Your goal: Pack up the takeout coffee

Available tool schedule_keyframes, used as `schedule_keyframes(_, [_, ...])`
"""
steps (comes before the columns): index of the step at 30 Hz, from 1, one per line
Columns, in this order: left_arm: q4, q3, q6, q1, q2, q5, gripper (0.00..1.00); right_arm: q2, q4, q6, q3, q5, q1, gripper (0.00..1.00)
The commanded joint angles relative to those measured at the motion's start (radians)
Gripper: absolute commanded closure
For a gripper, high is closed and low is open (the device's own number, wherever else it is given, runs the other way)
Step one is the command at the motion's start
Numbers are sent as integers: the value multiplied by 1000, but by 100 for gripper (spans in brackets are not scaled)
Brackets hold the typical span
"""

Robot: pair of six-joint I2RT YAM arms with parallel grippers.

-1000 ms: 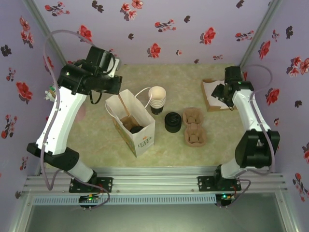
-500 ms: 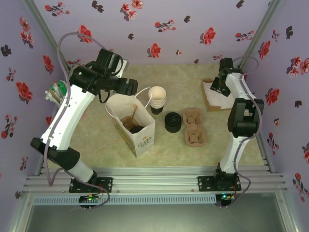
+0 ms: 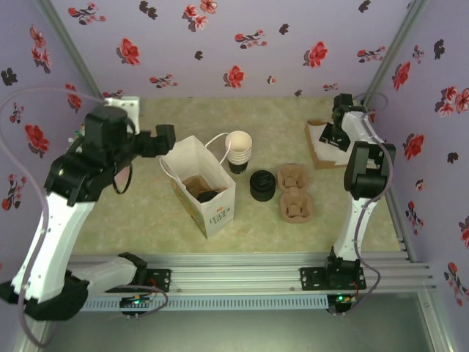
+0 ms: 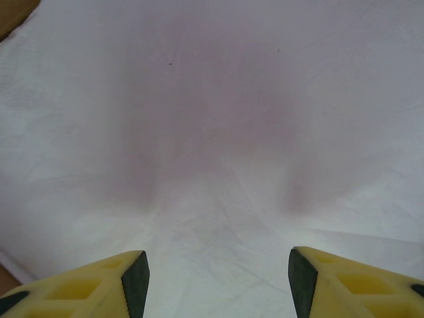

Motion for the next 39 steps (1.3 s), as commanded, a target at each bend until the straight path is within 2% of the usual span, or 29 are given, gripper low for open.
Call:
schedule_keyframes(1, [31,-115,-80,23,-65,-72,1,41,-13,-21,44,-24,-6,40])
schedule_keyframes(6, [-5,-264,-158,52,-195,-91,6,90,-17,-27,71,-38,-9,40])
schedule_keyframes(10, [-37,-363,-226,58,-255,-84,21,122,-25,-33,91,-43,-9,43])
schedule_keyframes(16, [8,-540,-329,57,-297,10,42,121,-29,-33,104,-49,-9,58])
schedule_keyframes(21, [77,-649,-375,58,-303,59,49,111,-40,-37,118,-49,-9,69])
schedule_keyframes(24, [102,-679,-386,58,-303,65,52,104,-42,-37,120,-44,-10,71])
schedule_keyframes(31, [91,-667,-373,58,-309,55,51,71,-39,-34,116,-44,-10,79])
schedule_keyframes(33, [77,-660,-376,58,-325,47,47,57,-37,-33,110,-41,-9,81])
schedule_keyframes(35, [64,-648,-372,59,-340,43,37,42,-36,-34,107,-37,-10,82])
schedule_keyframes(39, [6,-592,-354,58,-345,37,6,21,-37,-34,101,-29,-10,82])
